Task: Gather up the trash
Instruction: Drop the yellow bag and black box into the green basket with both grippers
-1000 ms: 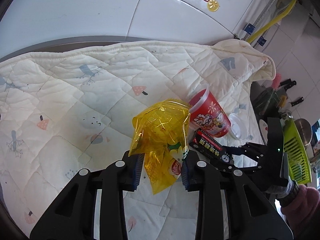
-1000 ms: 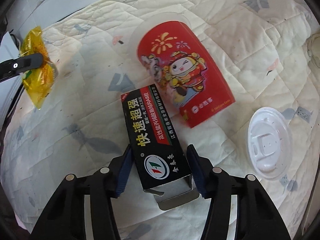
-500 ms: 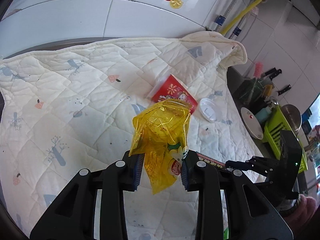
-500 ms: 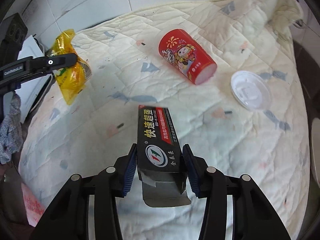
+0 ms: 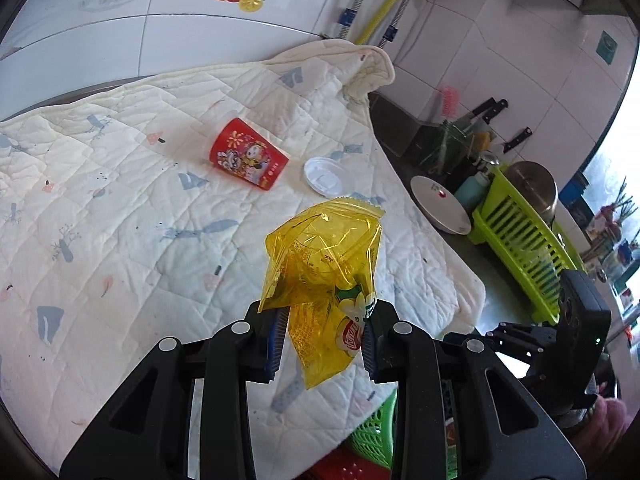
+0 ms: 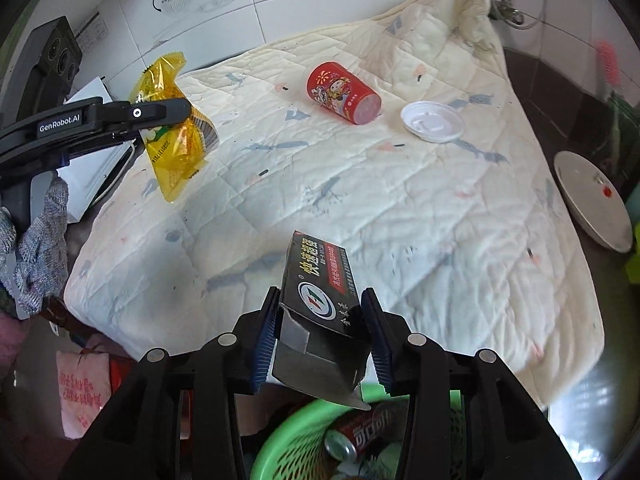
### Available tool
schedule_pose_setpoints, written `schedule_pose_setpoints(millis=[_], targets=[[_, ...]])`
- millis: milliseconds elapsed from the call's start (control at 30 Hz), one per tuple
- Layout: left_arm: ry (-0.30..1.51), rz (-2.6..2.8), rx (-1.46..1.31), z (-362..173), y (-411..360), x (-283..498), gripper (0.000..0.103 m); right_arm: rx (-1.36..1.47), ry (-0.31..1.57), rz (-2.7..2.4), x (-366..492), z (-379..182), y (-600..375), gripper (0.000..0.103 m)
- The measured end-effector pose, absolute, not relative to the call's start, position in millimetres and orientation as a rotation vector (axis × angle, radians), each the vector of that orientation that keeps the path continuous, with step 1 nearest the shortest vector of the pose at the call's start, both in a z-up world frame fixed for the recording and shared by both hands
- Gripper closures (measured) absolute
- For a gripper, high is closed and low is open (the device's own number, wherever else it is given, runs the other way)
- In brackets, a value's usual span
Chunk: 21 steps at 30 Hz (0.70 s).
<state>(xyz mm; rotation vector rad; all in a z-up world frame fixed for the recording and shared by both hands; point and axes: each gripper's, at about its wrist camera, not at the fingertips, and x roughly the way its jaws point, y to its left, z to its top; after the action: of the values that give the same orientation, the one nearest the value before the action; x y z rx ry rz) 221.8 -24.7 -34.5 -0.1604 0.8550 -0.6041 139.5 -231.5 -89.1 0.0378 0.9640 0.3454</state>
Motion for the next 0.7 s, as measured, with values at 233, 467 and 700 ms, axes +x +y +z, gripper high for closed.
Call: schedule_pose_setpoints(millis=[233, 467, 700], targets=[[0.858, -0.695, -0.126, -31, -57, 175, 0.072, 0.065, 0.953, 0.289, 85, -79, -264, 0.063], [0.881, -0.791, -0.094, -34, -90, 134, 0.072, 0.086, 0.993, 0.203, 46, -92, -297, 0.062], [0.951, -0.872, -0.076, -54, -121, 101, 0.072, 0.153, 0.998, 0.12, 30, -103, -327, 0.054]])
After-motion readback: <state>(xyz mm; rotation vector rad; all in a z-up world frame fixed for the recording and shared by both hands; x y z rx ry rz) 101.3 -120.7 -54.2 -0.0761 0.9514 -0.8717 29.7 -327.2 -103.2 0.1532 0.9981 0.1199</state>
